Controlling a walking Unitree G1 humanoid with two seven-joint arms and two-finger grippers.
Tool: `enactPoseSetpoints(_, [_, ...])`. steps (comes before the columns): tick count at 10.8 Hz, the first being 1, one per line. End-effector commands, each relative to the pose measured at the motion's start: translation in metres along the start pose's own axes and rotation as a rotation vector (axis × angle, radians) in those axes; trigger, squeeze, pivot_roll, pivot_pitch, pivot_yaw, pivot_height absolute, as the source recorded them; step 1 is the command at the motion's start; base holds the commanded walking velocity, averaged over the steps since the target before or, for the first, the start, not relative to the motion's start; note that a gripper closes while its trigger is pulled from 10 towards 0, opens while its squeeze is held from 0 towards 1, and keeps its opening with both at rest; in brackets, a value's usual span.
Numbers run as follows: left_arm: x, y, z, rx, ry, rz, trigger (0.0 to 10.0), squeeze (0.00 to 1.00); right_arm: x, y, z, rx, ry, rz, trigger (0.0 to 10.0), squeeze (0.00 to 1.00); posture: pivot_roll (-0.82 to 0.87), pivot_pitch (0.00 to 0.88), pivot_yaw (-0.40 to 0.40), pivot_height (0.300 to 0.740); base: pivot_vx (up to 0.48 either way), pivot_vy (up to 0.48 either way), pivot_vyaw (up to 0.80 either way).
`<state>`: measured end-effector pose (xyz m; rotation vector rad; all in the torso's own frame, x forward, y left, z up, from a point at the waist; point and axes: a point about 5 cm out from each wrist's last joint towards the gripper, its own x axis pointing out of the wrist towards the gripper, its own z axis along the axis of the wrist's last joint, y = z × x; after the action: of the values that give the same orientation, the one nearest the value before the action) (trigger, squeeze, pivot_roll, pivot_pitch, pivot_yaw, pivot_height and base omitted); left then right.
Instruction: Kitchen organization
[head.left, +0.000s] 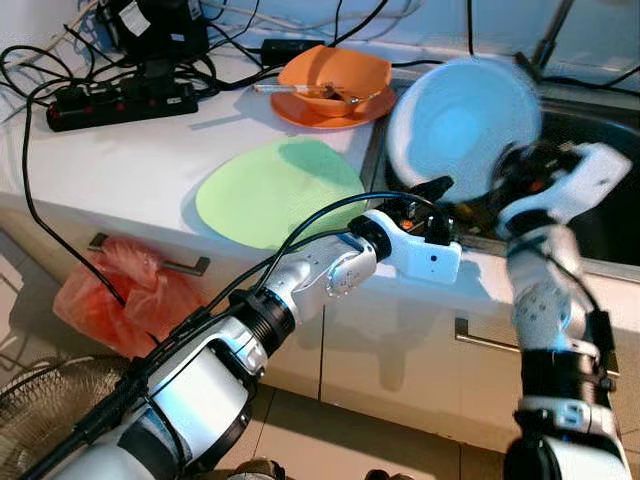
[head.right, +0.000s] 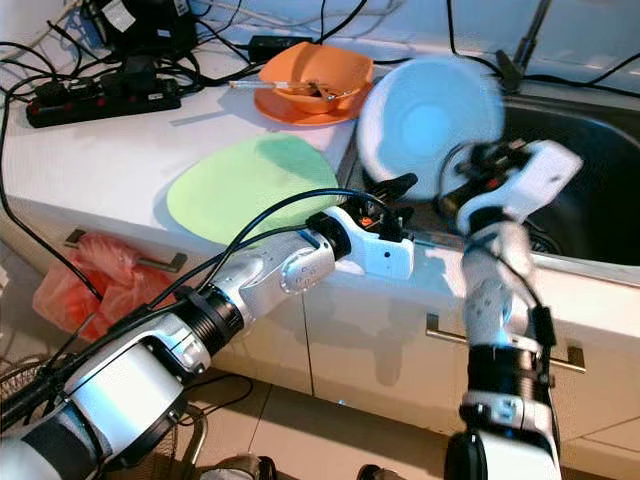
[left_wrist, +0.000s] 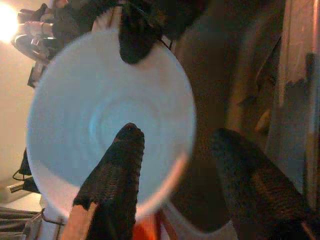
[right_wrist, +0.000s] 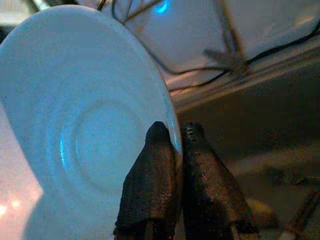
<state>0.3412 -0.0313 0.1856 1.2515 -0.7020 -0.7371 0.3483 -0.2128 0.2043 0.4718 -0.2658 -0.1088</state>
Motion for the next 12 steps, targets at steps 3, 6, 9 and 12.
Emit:
enactPoseSetpoints(3, [0.003, 0.005, 0.004, 0.007, -0.017, 0.019, 10.0, 0.00, 0.010, -0.003, 0.013, -0.007, -0.077, -0.068, 0.0, 0.00, 0.14, 0.086, -0.007, 0.740, 0.000, 0.000, 0.00])
enactPoseSetpoints(6, [-0.005, 0.033, 0.001, -0.406, -0.022, 0.226, 10.0, 0.00, 0.012, -0.009, 0.012, -0.036, -0.089, -0.108, 0.0, 0.00, 0.14, 0.089, -0.007, 0.740, 0.000, 0.000, 0.00])
enactPoseSetpoints(9, [-0.013, 0.064, 0.006, -0.595, -0.083, 0.353, 10.0, 0.00, 0.012, -0.017, 0.007, -0.087, -0.094, -0.152, 0.0, 0.00, 0.15, 0.074, -0.008, 0.740, 0.000, 0.000, 0.00])
enactPoseSetpoints(12, [-0.026, 0.031, -0.003, -1.012, -0.019, 0.162, 10.0, 0.00, 0.009, -0.023, 0.007, -0.211, -0.116, -0.168, 0.0, 0.00, 0.15, 0.062, 0.001, 0.740, 0.000, 0.000, 0.00])
